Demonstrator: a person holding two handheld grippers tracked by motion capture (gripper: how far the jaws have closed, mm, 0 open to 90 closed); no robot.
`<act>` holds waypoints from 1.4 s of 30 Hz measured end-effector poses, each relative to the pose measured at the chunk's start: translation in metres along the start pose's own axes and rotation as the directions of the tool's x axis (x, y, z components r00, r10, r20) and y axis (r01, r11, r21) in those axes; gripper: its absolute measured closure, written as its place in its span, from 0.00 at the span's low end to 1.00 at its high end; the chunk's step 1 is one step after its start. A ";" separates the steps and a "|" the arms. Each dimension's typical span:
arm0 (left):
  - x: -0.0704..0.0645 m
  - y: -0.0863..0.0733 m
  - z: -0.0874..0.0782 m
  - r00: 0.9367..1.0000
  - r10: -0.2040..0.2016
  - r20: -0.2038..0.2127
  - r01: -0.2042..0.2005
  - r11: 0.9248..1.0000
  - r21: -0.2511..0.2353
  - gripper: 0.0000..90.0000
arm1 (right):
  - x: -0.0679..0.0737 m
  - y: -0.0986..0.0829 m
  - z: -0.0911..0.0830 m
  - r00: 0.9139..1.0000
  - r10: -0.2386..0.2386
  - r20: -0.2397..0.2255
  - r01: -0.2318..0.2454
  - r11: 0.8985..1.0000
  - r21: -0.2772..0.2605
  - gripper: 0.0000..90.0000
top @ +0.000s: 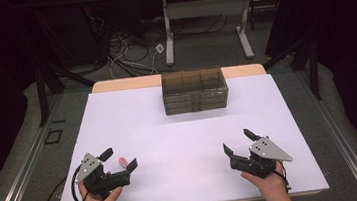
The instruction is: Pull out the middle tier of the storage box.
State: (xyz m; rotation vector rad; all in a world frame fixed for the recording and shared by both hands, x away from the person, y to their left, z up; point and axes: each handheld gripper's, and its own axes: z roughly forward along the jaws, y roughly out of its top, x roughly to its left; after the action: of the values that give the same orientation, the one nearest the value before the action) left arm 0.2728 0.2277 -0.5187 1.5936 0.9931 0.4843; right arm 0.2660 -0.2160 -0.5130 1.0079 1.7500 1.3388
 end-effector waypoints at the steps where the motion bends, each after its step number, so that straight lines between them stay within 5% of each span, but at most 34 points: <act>1: 0.000 0.000 0.000 1.000 0.000 0.000 0.000 1.000 0.000 0.01 | -0.001 -0.001 0.000 1.000 0.006 -0.001 -0.006 1.000 0.004 0.21; 10: 0.000 -0.004 -0.006 1.000 0.001 -0.016 -0.001 1.000 0.007 0.01 | -0.010 0.000 0.005 0.998 0.068 0.000 -0.068 0.998 0.010 0.31; 26: 0.001 -0.007 -0.010 0.999 -0.007 -0.044 0.007 1.000 0.016 0.01 | -0.011 0.021 0.029 0.994 0.109 -0.033 -0.106 0.991 0.082 0.37; 30: 0.000 -0.008 -0.009 0.999 -0.006 -0.047 0.007 1.000 0.020 0.01 | -0.014 0.030 0.043 0.985 0.168 -0.046 -0.161 0.979 0.127 0.39; 35: -0.001 -0.008 -0.009 0.999 -0.004 -0.045 0.005 1.000 0.022 0.01 | -0.016 0.038 0.050 0.986 0.165 -0.024 -0.159 0.976 0.147 0.41; 42: -0.001 -0.009 -0.008 0.999 -0.003 -0.043 0.004 1.000 0.028 0.01 | -0.018 0.055 0.063 0.985 0.158 -0.070 -0.147 0.979 0.143 0.41</act>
State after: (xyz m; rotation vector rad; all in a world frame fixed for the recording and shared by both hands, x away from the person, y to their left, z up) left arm 0.2632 0.2311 -0.5245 1.6121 1.0387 0.5059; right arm 0.3383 -0.1962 -0.4721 1.2001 1.8785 1.3859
